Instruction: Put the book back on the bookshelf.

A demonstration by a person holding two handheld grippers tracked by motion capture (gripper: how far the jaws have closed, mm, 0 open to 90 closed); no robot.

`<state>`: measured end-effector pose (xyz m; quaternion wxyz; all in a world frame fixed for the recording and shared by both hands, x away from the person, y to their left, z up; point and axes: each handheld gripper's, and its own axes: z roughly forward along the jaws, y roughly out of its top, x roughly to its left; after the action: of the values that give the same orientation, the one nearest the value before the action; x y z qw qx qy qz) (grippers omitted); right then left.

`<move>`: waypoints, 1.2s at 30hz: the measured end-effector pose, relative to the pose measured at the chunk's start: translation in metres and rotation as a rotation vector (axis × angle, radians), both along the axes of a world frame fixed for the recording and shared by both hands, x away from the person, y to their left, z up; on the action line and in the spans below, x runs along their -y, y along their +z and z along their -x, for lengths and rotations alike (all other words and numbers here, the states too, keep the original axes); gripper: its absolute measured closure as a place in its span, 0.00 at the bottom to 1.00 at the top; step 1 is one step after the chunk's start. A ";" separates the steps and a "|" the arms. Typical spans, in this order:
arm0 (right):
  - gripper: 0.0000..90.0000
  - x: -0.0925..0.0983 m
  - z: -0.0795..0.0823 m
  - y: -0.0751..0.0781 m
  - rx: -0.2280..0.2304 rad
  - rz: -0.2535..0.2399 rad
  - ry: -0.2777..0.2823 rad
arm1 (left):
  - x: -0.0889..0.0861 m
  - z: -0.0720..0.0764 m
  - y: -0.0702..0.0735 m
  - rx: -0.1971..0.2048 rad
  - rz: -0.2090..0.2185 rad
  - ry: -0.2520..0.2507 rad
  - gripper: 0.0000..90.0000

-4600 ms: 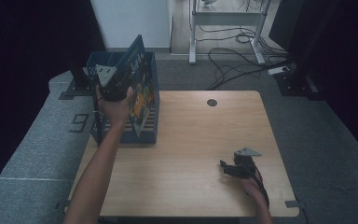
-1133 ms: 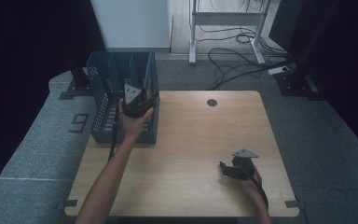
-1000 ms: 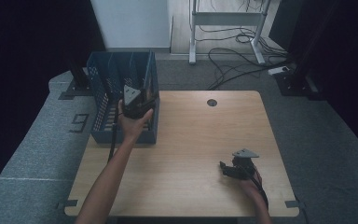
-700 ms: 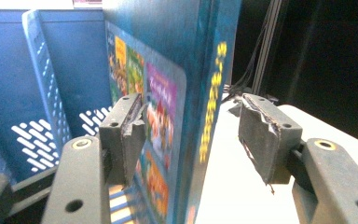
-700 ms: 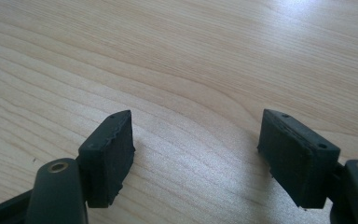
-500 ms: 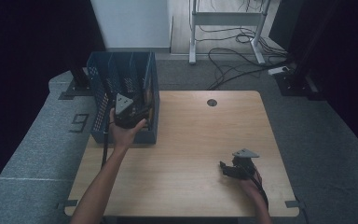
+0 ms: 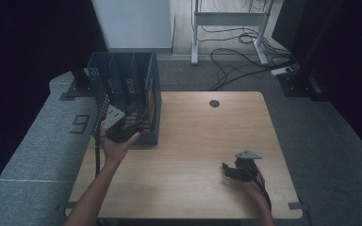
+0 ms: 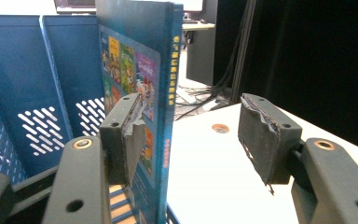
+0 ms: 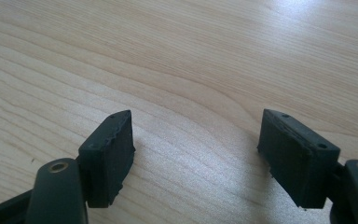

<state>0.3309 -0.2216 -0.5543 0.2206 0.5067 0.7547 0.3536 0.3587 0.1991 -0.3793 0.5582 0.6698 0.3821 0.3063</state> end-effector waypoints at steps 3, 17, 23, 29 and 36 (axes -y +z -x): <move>0.29 0.000 0.000 0.000 -0.002 -0.002 -0.001 | 0.000 0.007 -0.001 0.004 -0.009 -0.013 0.45; 0.29 0.000 0.000 0.000 -0.003 -0.002 0.002 | 0.008 0.033 -0.028 -0.035 -0.008 -0.083 0.45; 0.29 0.000 0.000 0.000 -0.003 -0.003 0.000 | 0.014 0.048 -0.047 -0.054 -0.054 -0.106 0.44; 0.29 -0.001 0.000 0.000 0.000 0.007 0.002 | 0.012 0.061 -0.064 -0.080 -0.039 -0.123 0.44; 0.29 -0.001 0.000 0.000 0.000 0.007 0.001 | 0.009 0.071 -0.092 -0.141 -0.024 -0.127 0.44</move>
<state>0.3307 -0.2211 -0.5543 0.2222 0.5054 0.7562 0.3513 0.2875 0.1902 -0.4718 0.5399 0.7192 0.3738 0.2269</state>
